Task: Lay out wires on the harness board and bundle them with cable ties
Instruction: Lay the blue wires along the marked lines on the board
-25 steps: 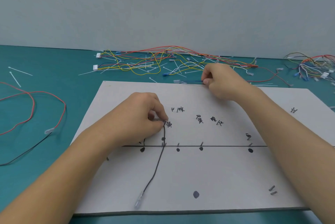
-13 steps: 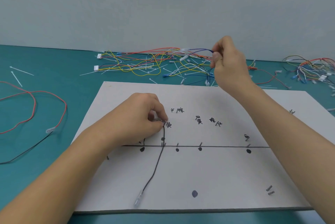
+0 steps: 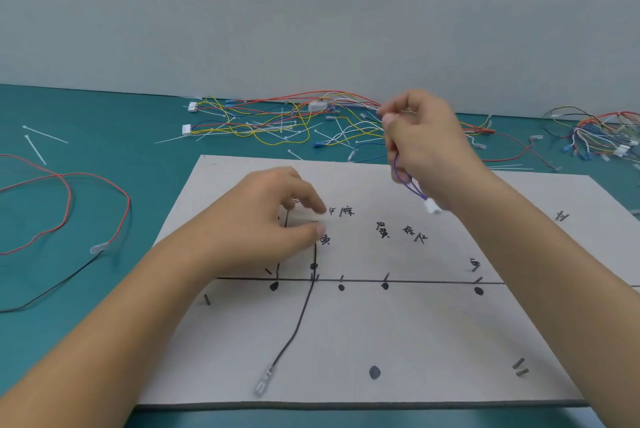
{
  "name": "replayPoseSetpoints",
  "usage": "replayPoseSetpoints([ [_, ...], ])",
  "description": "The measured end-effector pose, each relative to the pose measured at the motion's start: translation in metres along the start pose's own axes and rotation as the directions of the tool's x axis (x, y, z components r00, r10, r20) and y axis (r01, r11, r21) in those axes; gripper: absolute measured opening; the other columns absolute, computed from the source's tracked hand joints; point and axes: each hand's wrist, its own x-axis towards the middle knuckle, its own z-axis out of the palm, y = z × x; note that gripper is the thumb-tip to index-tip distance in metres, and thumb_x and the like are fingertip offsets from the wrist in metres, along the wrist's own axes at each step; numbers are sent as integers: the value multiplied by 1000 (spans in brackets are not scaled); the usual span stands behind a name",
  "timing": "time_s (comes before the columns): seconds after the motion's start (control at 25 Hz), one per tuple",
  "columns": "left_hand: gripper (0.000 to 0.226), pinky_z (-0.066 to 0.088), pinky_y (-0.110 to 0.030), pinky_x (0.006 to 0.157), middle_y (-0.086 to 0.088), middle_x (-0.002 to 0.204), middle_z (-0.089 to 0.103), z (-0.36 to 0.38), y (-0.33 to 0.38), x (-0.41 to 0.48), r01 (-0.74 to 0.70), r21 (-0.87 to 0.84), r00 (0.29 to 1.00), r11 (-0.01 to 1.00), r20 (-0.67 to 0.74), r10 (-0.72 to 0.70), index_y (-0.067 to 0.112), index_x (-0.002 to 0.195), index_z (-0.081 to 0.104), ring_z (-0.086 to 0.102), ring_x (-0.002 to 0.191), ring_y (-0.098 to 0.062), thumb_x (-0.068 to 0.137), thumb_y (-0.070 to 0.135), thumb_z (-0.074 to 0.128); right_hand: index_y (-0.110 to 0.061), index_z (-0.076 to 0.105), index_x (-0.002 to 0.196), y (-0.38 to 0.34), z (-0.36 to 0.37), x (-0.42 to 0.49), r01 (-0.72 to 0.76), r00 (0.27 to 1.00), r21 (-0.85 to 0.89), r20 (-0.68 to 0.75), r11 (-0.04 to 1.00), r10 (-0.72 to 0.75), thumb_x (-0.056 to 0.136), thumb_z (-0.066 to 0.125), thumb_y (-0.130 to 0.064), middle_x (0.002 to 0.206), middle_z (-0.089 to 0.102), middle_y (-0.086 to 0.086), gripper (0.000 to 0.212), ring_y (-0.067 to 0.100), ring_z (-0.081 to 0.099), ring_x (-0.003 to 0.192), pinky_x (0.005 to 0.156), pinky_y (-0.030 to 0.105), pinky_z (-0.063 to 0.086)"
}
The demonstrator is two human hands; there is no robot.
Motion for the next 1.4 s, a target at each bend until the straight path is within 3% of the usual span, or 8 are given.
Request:
replayPoseSetpoints([
  [0.12,25,41,-11,76,25,105,68,-4,2,1,-4,-114,987,994,-159,-14,41,114,70,61,101,6,90,49,71,-7,61,100,2,2,-38,-225,961,153,198,962,194,103,45,0,58,51,8,17,14,32,33,37,19,31],
  [0.32,15,56,-23,80,2,95,80,-3,5,8,13,-517,974,856,-189,-129,25,109,75,72,82,-10,95,31,72,-3,60,109,5,14,-87,-235,918,196,368,952,151,103,48,-1,65,63,10,14,15,36,33,35,23,37],
  [0.44,9,51,-14,64,-1,85,80,-4,4,9,-3,-598,962,801,-220,-161,14,101,76,70,70,-8,98,16,67,-4,59,111,8,18,-98,-253,891,206,429,945,145,104,48,-3,69,66,12,12,17,38,33,37,25,39],
  [0.6,4,50,-24,60,-7,82,78,-7,4,9,26,-728,965,685,-160,-207,10,96,72,65,64,-15,95,8,69,-5,54,114,6,18,-107,-348,867,280,460,895,194,103,52,-1,69,64,15,12,17,37,35,36,24,38],
  [0.76,37,53,-26,58,-12,78,72,-16,2,6,38,-865,982,500,-60,-178,11,113,63,60,56,-20,78,2,75,-12,58,106,-2,7,-108,-577,768,478,594,662,240,94,55,-1,67,59,9,17,8,37,37,33,19,36],
  [1.0,17,49,-28,53,-10,71,59,-31,3,-3,93,-790,995,606,95,-28,9,83,73,58,47,-23,73,-4,69,7,77,86,-6,-8,-103,-610,793,740,577,286,199,71,41,-4,87,76,22,40,22,73,59,55,32,61],
  [1.24,12,53,-30,52,-17,74,60,-33,1,-8,154,-678,960,719,275,54,4,81,73,66,50,-28,74,-5,70,1,76,91,-1,1,-106,-544,832,712,527,445,173,70,65,1,96,78,17,24,19,77,73,64,28,62],
  [1.4,12,58,-31,62,-13,74,71,-35,0,-9,109,-591,933,799,338,123,8,83,78,71,63,-26,77,-1,73,-14,78,82,-1,1,-108,-450,853,545,496,707,161,81,72,-32,58,62,-1,19,7,50,36,38,21,44],
])
